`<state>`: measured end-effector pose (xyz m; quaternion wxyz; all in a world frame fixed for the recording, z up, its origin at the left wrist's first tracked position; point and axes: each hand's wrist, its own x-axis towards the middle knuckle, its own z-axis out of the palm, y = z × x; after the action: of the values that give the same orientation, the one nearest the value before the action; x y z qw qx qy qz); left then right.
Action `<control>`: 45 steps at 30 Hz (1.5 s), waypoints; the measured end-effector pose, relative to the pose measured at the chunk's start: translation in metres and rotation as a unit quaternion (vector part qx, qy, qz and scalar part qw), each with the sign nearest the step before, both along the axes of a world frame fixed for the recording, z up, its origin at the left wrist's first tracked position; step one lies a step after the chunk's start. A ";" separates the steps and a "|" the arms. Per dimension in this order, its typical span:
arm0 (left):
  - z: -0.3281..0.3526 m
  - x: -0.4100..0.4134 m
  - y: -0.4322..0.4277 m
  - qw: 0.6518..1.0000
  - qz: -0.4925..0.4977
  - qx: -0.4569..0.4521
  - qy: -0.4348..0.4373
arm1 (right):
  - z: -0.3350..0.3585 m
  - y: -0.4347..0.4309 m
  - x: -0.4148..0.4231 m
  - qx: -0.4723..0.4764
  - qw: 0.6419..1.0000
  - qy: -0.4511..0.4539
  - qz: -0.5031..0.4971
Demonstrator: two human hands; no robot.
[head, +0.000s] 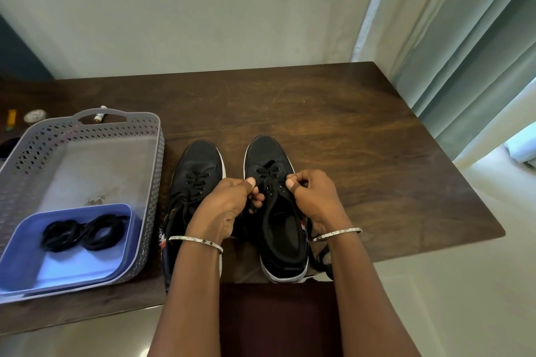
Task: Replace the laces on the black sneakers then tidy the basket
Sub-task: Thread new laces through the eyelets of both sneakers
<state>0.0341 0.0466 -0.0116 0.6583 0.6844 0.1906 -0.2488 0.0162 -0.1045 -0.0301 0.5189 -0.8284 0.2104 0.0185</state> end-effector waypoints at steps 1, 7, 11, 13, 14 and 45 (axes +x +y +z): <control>0.000 0.000 0.001 1.000 -0.008 0.007 -0.008 | 0.001 0.001 -0.001 -0.010 1.000 -0.003 0.001; 0.005 -0.004 -0.001 0.988 -0.059 0.086 -0.116 | 0.004 0.006 -0.003 -0.058 0.998 -0.012 0.006; 0.008 -0.006 -0.004 0.993 -0.021 0.041 -0.112 | 0.005 0.008 -0.004 -0.078 0.997 -0.016 0.012; 0.007 -0.006 -0.002 0.992 -0.021 0.025 -0.122 | 0.006 0.008 -0.004 -0.080 0.997 -0.016 0.015; 0.007 -0.005 -0.002 0.991 -0.026 0.027 -0.128 | 0.006 0.007 -0.004 -0.080 0.997 -0.017 0.016; 0.115 -0.002 0.002 0.964 -0.052 0.087 -0.244 | -0.008 0.018 -0.010 -0.117 0.991 -0.058 0.012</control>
<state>0.0325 0.0489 0.1035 0.6090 0.7879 0.0093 -0.0905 0.0057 -0.0862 -0.0377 0.4296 -0.8854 0.1709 -0.0477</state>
